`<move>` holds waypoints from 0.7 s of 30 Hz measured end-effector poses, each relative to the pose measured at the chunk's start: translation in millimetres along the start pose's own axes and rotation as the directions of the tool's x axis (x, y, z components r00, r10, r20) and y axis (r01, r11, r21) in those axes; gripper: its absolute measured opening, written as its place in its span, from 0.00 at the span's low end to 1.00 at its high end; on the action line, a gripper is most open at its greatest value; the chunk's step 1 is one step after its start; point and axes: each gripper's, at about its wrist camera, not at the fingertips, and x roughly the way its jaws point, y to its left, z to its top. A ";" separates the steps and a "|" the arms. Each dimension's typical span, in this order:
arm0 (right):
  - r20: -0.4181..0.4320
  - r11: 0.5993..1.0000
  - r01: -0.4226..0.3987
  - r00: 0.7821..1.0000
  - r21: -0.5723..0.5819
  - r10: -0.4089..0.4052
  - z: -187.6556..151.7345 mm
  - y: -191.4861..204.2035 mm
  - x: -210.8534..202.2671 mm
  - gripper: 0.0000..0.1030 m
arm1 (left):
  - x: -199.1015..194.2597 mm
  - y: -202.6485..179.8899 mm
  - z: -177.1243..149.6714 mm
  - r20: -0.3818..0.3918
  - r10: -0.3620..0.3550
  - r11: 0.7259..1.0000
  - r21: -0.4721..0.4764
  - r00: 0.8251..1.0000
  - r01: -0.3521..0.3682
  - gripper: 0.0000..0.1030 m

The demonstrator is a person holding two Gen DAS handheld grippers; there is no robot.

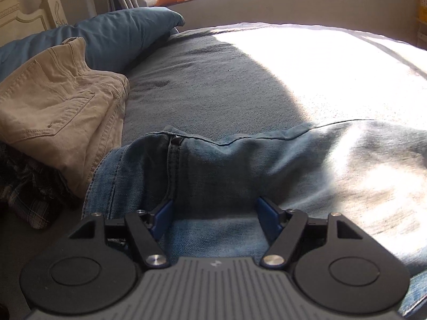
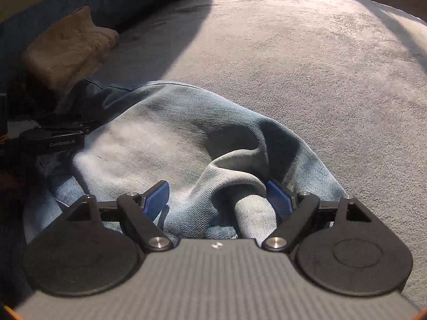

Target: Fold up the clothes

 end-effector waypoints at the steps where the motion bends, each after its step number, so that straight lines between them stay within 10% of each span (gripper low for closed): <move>1: 0.011 1.000 -0.017 1.000 0.010 0.017 -1.3 -3.2 -1.2 0.78 | 0.0 -4.2 4.8 -0.027 0.023 1.000 0.006 0.999 -0.023 0.69; 10: 0.090 0.993 -0.112 0.990 0.029 0.109 -11.5 -18.6 -5.2 0.78 | -6.4 -42.4 -1.1 0.031 0.233 0.970 0.070 0.972 -0.234 0.69; 21: 0.103 0.994 -0.107 0.989 -0.006 0.107 -22.9 -10.4 -30.7 0.79 | -9.6 -33.3 -7.2 0.057 0.228 0.973 -0.043 0.972 -0.226 0.72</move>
